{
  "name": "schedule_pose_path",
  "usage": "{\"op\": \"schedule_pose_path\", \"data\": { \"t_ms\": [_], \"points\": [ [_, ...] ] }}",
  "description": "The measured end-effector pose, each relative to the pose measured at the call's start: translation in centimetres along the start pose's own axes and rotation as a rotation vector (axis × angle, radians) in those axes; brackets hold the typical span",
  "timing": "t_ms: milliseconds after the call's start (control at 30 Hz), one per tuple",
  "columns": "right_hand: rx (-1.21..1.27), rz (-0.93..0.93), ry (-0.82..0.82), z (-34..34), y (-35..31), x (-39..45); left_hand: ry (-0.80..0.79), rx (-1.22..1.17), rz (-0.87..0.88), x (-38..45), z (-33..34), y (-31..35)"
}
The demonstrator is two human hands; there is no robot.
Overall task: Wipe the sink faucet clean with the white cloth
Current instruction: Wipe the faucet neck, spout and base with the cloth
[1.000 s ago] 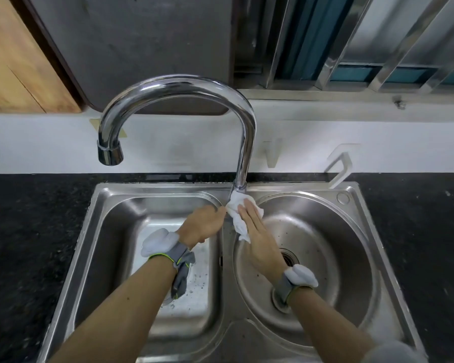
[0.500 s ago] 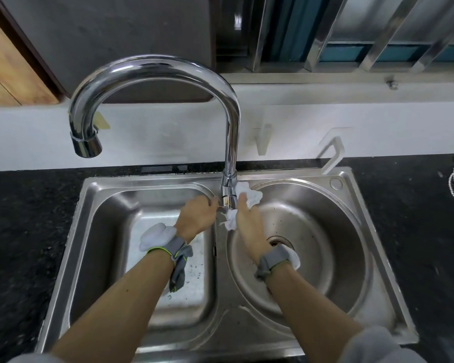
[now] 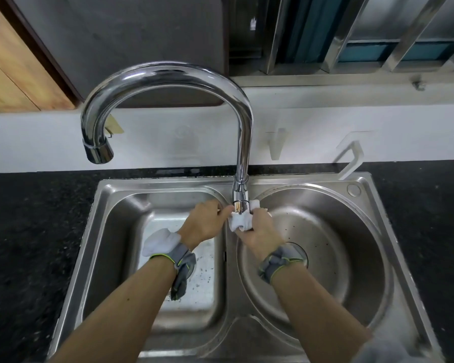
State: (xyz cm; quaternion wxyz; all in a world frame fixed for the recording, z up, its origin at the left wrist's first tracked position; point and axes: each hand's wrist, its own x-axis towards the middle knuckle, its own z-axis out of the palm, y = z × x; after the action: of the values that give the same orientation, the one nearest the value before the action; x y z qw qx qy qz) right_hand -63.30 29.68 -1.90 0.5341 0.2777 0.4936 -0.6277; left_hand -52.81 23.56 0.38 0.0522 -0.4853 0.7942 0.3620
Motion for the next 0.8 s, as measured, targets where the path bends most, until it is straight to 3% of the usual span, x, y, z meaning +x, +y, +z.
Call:
{"op": "schedule_pose_path", "data": {
  "t_ms": [67,167,233,433,600,800],
  "points": [
    [-0.09,-0.103,0.092,0.4,0.9,-0.7,0.012,0.046,0.02,-0.1,0.0,0.0],
    [-0.51,-0.306,0.319,0.4,2.8,-2.0,0.033,0.104,0.041,-0.3,0.0,0.2],
    [-0.632,-0.384,0.392,0.3,3.4,-2.3,0.053,0.129,0.059,-0.4,0.2,0.7],
    [-0.376,-0.383,0.29,1.4,3.3,-3.1,0.082,0.204,0.115,-0.5,0.6,2.1],
    [0.046,-0.168,0.144,1.7,1.4,-3.4,0.037,0.143,0.12,-0.9,-0.2,2.3],
    [0.231,-0.002,0.017,0.0,0.2,-0.8,-0.04,-0.054,0.061,-1.9,-1.2,2.6]
  ]
}}
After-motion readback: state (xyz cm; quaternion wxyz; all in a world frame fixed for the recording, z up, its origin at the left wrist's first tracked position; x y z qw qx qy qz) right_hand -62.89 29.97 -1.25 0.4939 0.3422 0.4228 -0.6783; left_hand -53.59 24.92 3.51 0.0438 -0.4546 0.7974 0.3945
